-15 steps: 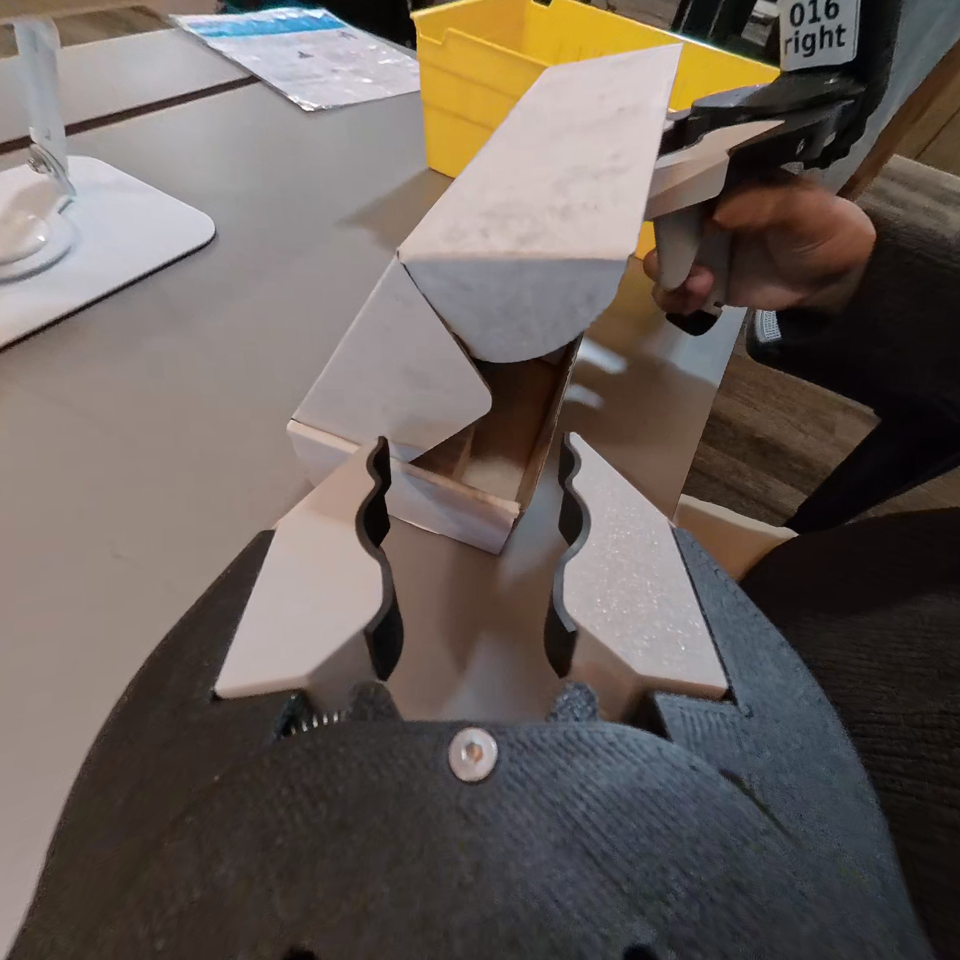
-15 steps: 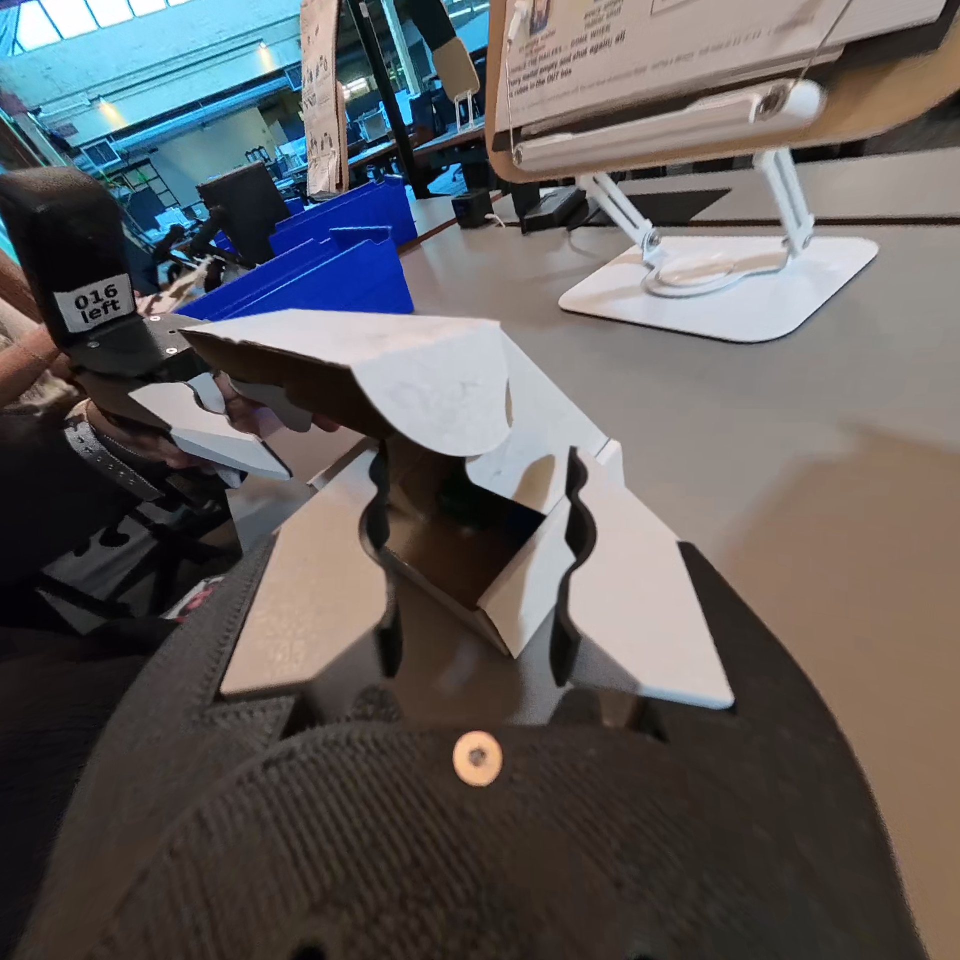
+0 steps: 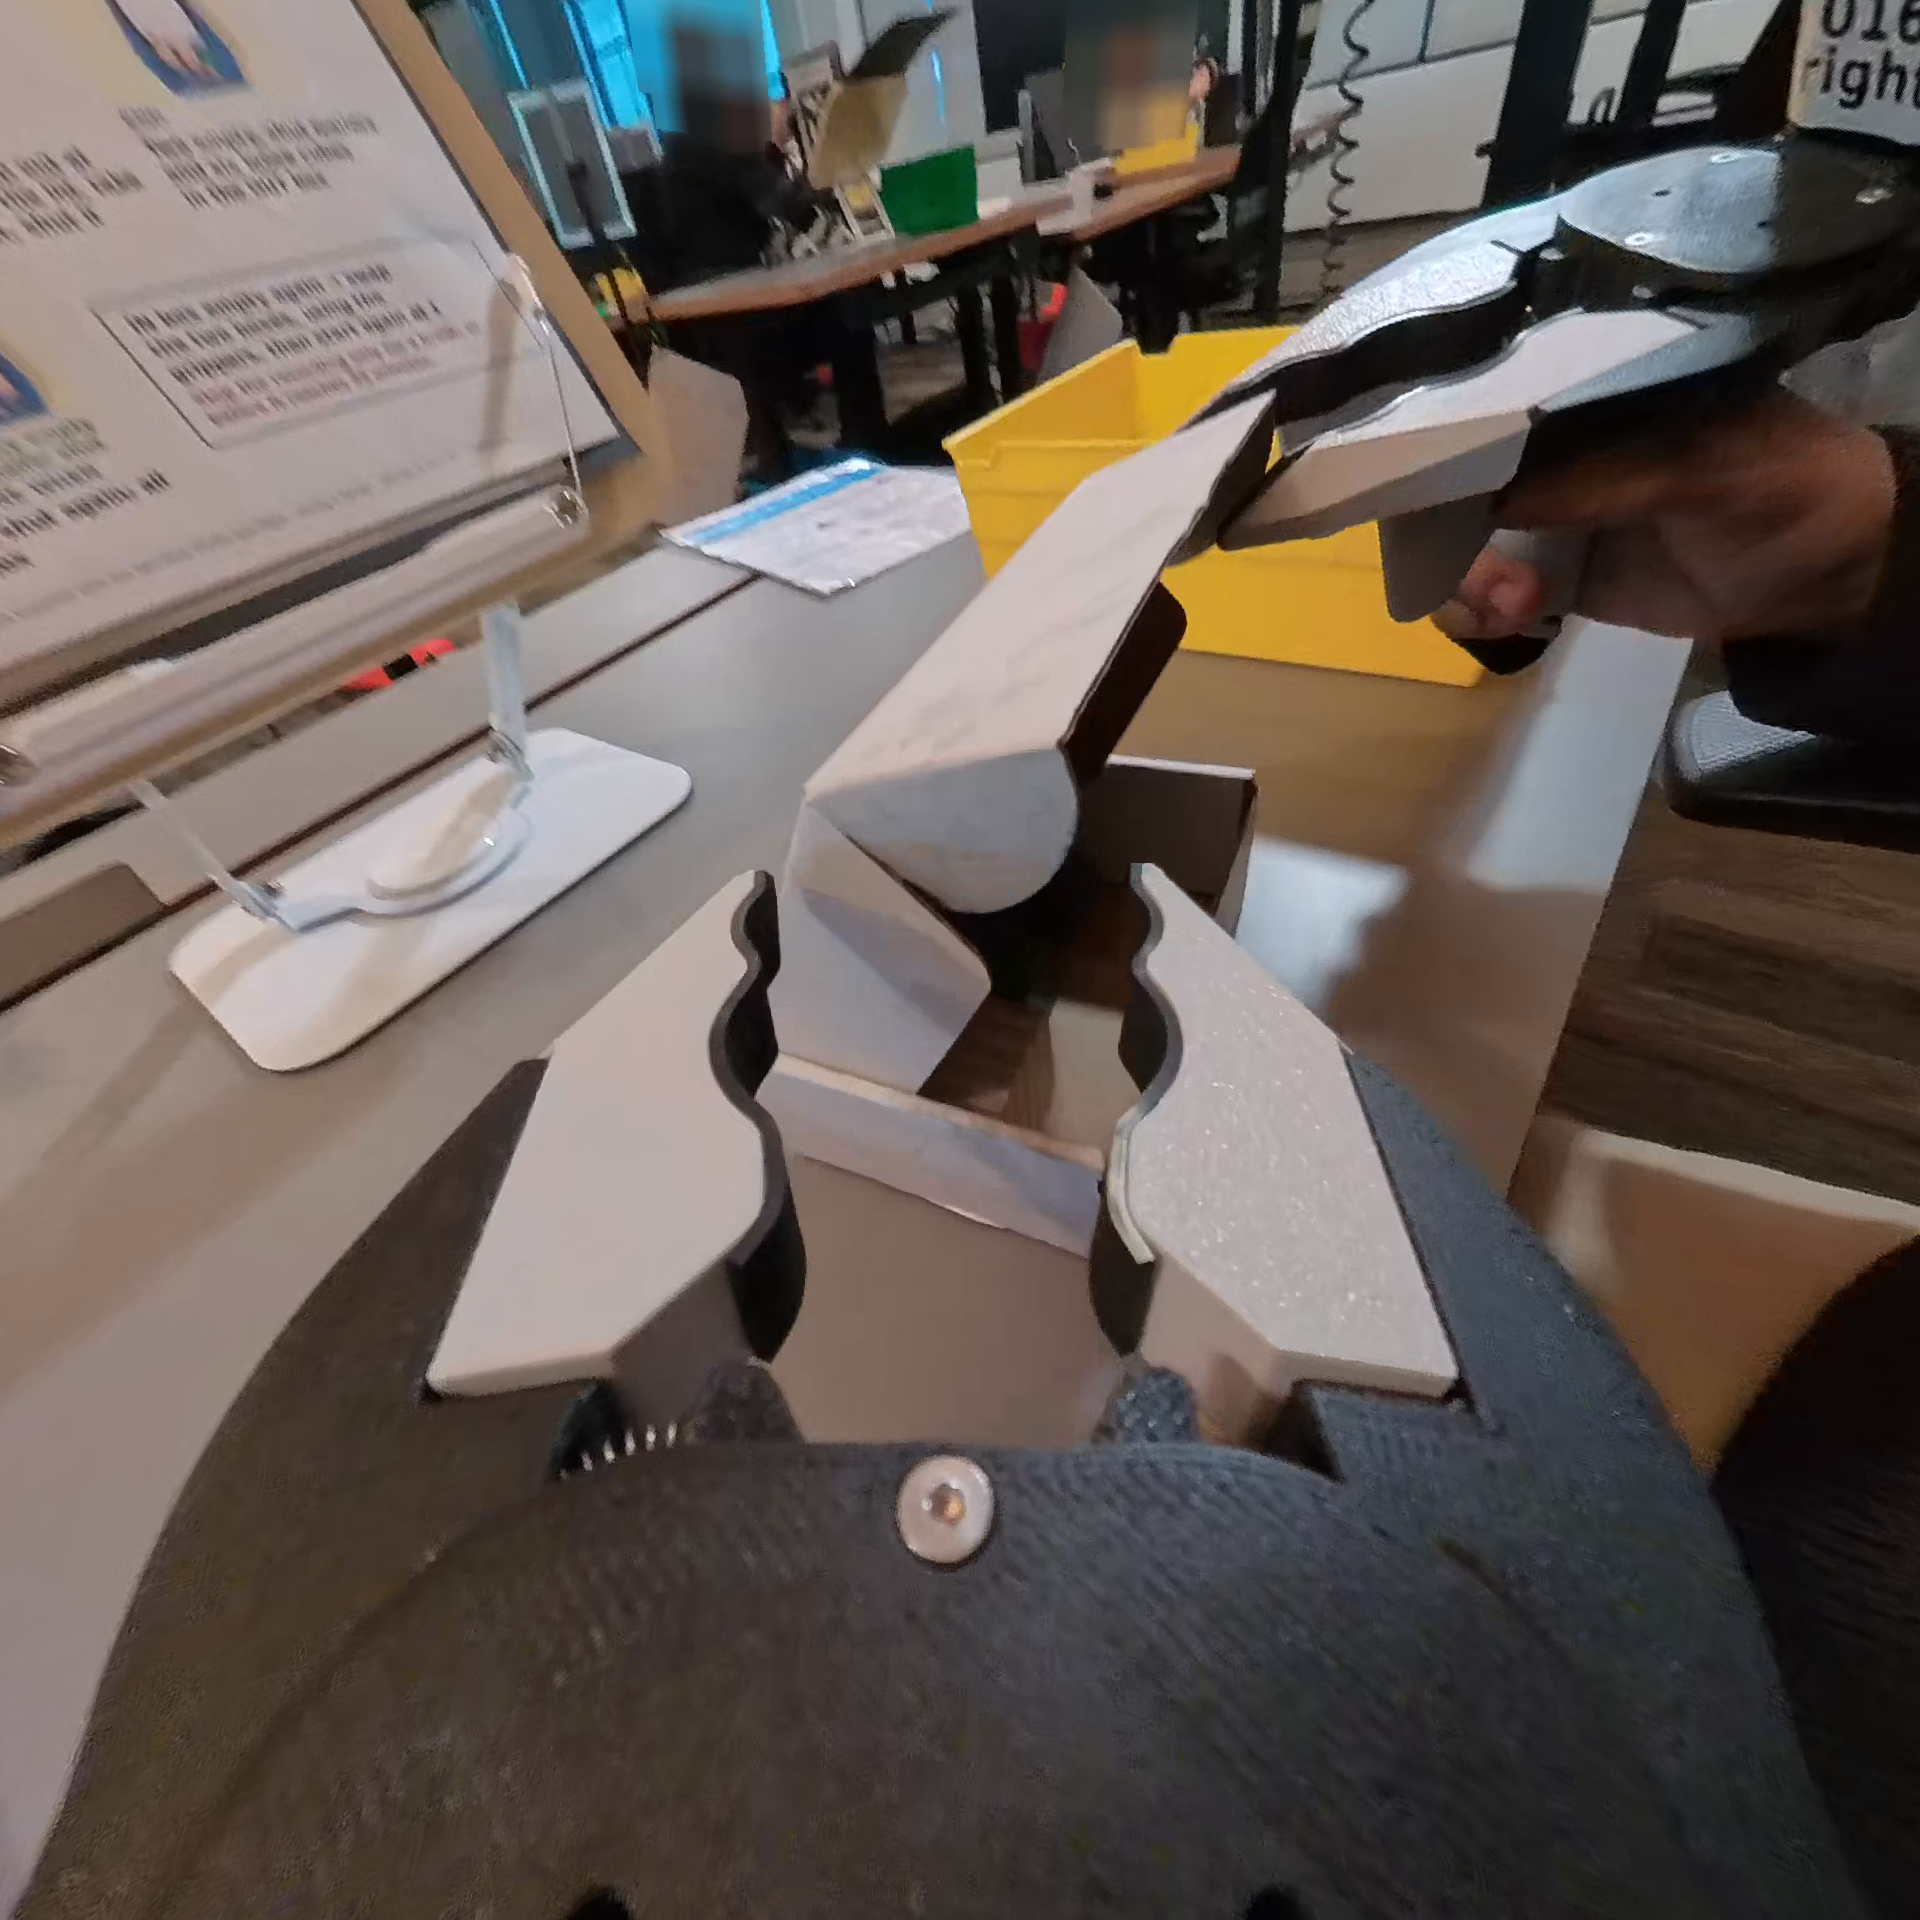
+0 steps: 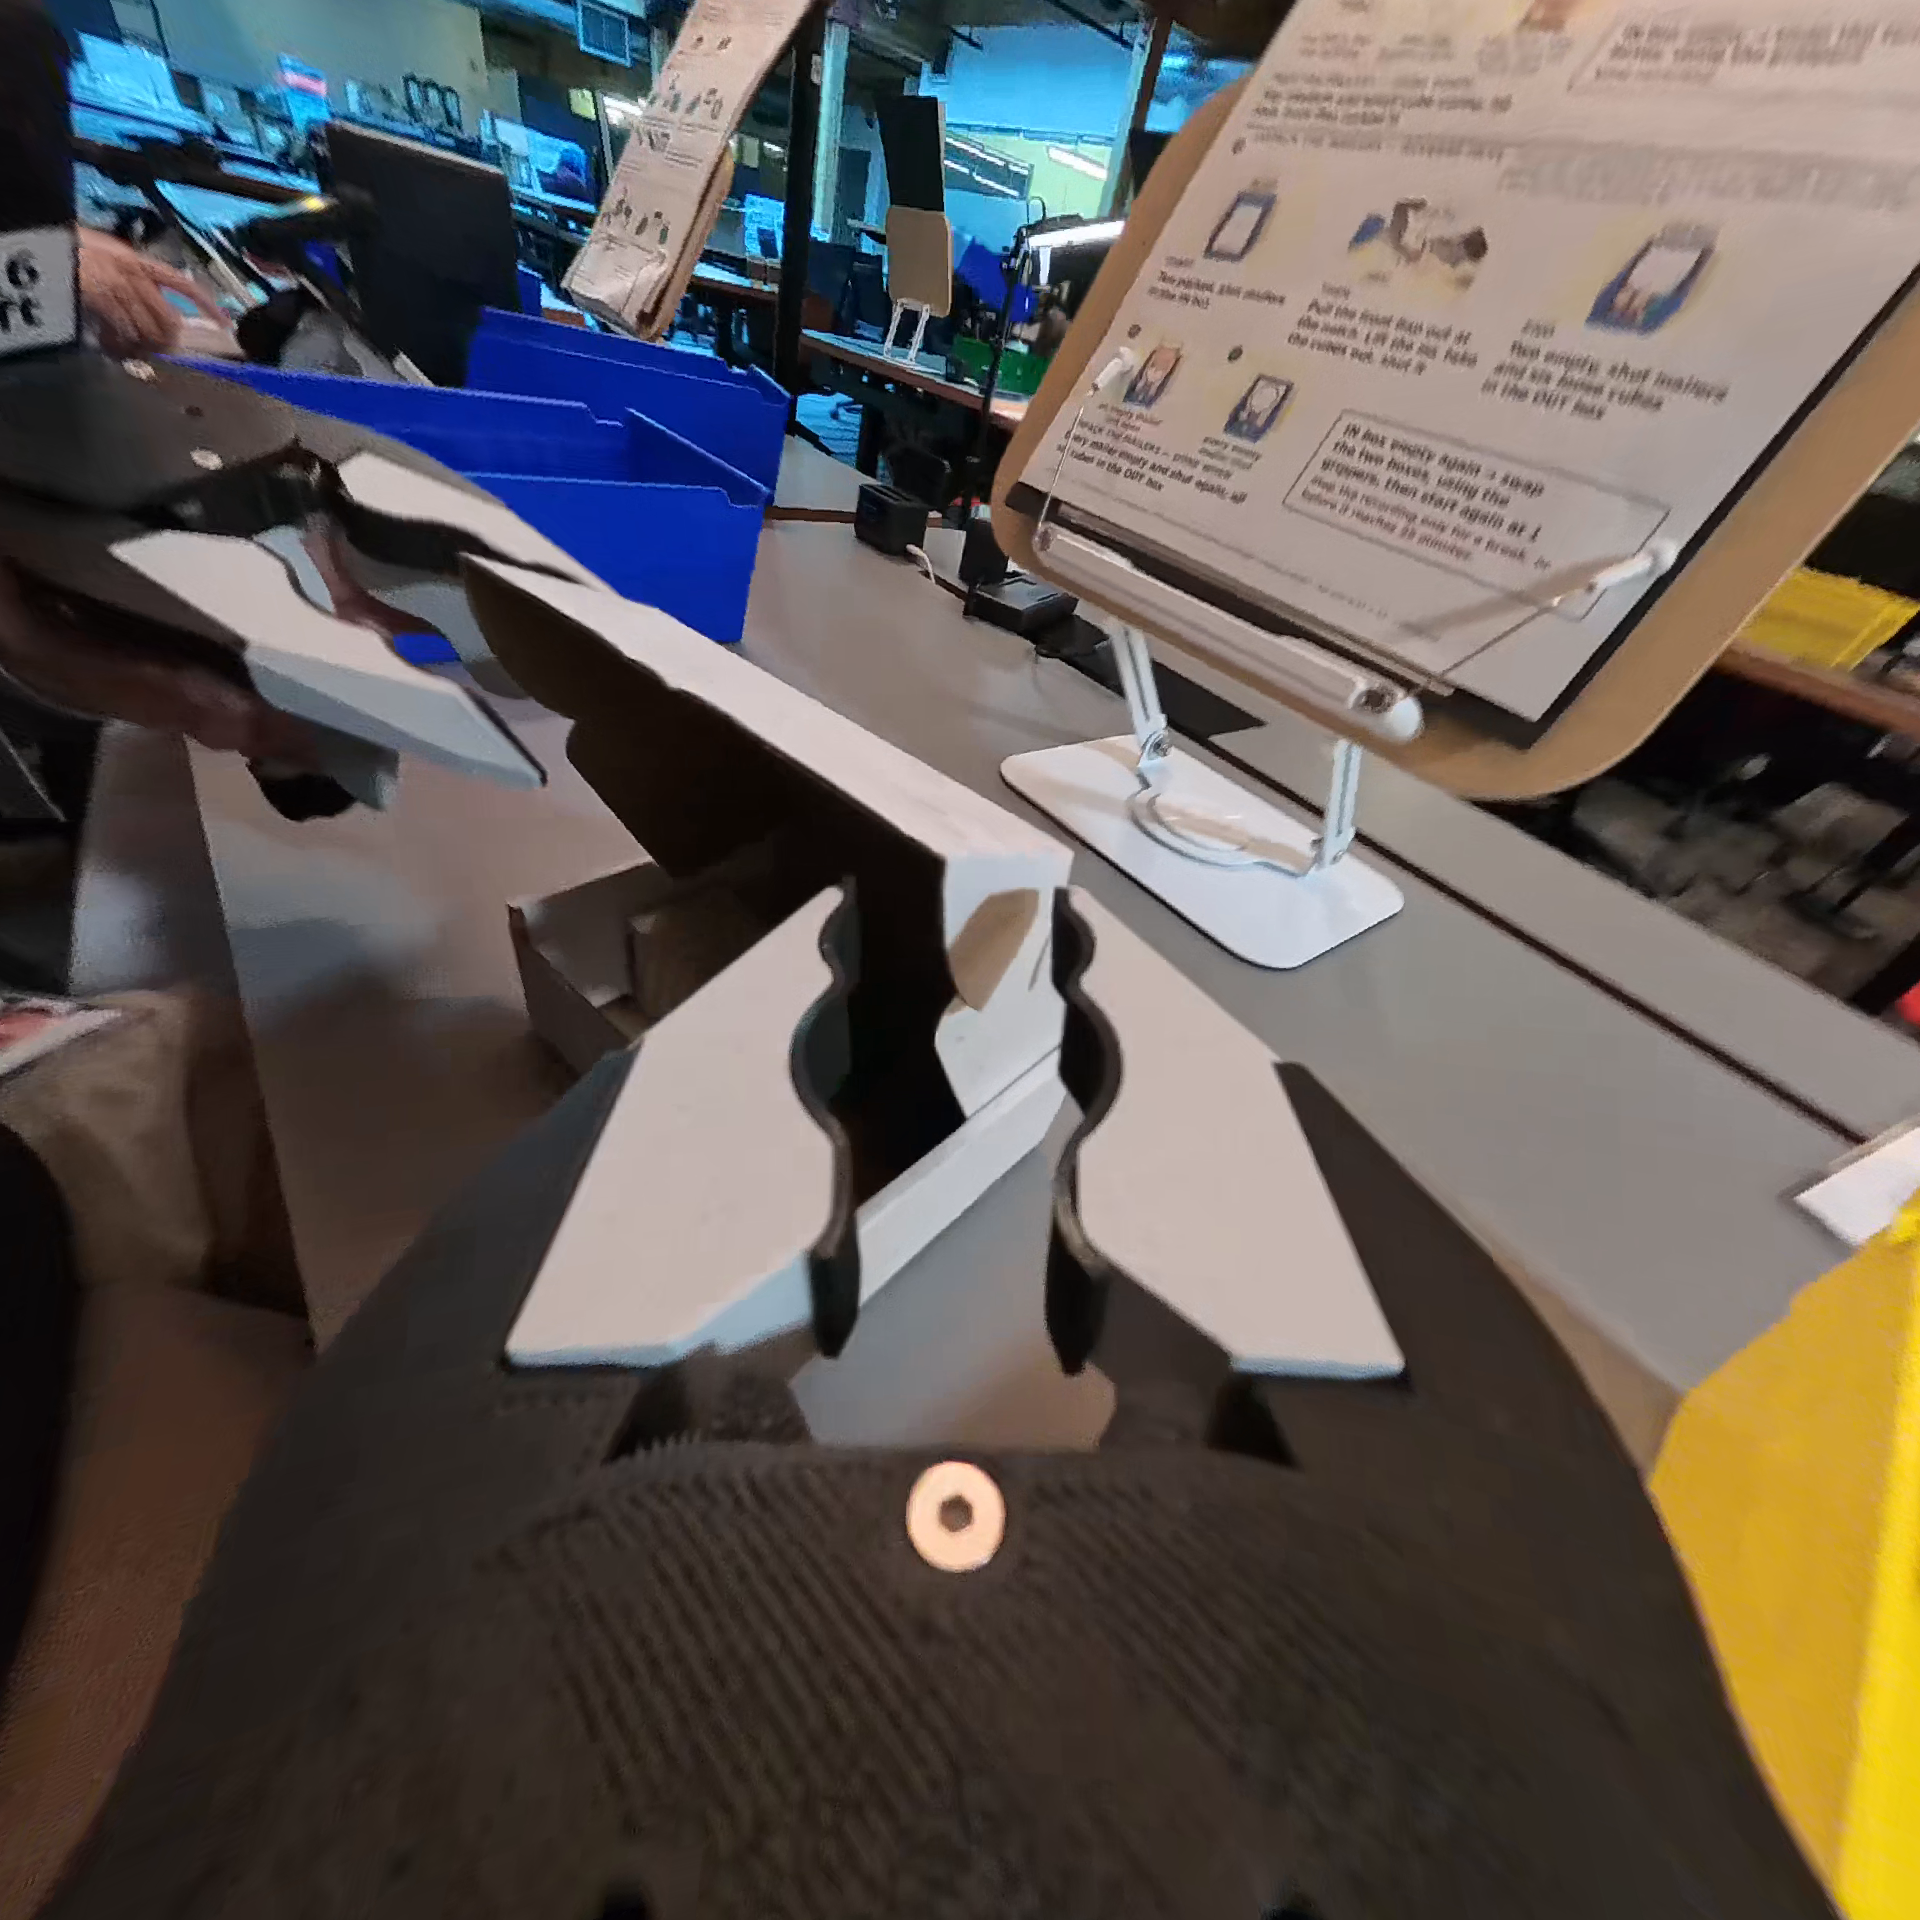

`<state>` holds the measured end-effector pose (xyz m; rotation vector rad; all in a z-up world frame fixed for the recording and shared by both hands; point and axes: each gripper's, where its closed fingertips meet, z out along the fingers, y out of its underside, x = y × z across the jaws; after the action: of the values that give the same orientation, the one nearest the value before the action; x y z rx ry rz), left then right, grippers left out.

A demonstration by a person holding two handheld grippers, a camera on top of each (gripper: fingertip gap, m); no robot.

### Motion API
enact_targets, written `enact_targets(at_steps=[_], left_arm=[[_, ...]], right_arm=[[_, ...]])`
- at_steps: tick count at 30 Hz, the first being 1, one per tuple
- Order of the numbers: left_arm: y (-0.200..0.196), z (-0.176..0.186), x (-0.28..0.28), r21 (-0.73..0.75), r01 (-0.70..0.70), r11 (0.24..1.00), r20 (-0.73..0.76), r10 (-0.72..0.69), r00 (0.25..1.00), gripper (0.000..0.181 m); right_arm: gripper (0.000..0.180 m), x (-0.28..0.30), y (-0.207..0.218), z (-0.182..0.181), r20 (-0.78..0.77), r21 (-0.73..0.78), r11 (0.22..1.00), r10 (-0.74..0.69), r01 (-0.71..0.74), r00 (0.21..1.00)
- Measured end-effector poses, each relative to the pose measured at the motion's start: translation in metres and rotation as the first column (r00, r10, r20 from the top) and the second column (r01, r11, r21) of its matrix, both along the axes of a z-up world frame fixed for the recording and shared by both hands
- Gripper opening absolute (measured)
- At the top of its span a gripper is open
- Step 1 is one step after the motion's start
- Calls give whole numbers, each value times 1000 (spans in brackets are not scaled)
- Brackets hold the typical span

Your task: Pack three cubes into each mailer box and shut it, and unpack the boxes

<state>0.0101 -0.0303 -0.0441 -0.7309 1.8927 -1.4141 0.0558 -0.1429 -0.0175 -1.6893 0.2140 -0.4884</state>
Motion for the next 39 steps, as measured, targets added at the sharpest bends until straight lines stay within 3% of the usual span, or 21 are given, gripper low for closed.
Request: enact_targets(at_steps=[7, 12, 16, 26, 32, 39], left_arm=[[-8, 11, -6, 38, -7, 999, 89, 4, 996, 62], [-6, 11, -4, 56, -34, 998, 109, 27, 994, 58], [-6, 12, -4, 61, -47, 997, 116, 40, 992, 55], [-7, 13, -4, 82, -133, 988, 110, 123, 986, 59], [-3, 7, -7, 83, -210, 974, 100, 202, 974, 57], [-13, 5, -25, 38, -185, 982, 103, 180, 978, 48]], right_arm=[[31, -7, -1, 17, 233, -62, 995, -63, 80, 970], [27, -4, 1, 7, 296, -154, 977, -96, 147, 950], [14, -5, 1, 11, 270, -141, 979, -102, 144, 958], [13, -5, -2, 19, 50, -74, 989, -128, 131, 991], [14, -8, -4, 17, 62, -82, 987, -135, 140, 989], [15, -13, -5, 15, 55, -80, 988, -130, 135, 990]])
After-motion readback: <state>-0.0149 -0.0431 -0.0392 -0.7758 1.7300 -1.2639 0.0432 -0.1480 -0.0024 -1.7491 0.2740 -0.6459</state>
